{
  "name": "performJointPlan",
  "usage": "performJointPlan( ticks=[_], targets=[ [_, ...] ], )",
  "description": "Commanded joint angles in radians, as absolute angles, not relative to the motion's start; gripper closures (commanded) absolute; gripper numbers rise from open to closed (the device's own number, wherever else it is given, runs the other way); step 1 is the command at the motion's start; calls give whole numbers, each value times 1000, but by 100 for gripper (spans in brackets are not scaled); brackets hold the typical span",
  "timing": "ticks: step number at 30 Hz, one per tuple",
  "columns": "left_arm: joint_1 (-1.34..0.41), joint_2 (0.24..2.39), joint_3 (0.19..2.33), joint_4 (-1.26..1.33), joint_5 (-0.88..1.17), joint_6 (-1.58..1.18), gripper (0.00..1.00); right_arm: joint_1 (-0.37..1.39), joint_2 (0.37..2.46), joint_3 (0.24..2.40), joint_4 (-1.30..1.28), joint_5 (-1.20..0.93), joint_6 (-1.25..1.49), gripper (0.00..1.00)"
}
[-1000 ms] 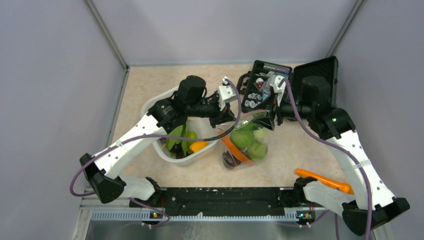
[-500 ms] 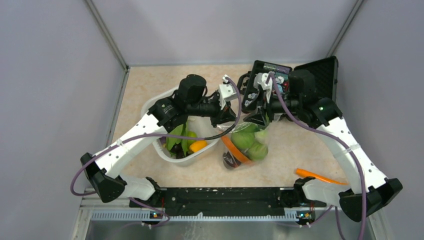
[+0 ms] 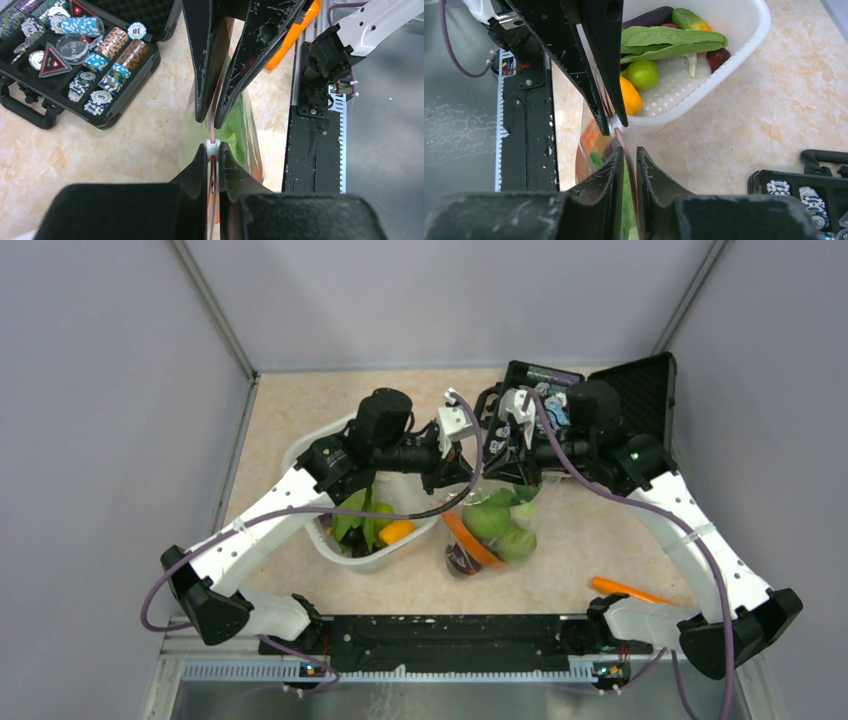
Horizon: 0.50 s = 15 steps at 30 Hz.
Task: Place the food in the zip-top bag and seal the zipper
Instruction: Zip the zipper food storage bag at the center of the board.
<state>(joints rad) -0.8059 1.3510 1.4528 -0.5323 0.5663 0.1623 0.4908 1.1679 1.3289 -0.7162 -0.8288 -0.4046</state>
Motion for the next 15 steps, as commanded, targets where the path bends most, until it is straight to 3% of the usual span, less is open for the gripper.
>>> performJointPlan(
  ticks=[1,5,15],
  targets=[
    [-805,1340,1494,-467,599,150,100,503,1141,1315,-661,-825,-397,90],
    [-804,1341,1496,-474,590,153,100,504,1128,1300,-650,-807,-394,100],
    [-800,1262,1412,-550,496,210,100,504,1080,1285,-683,-722,-411,100]
  ],
)
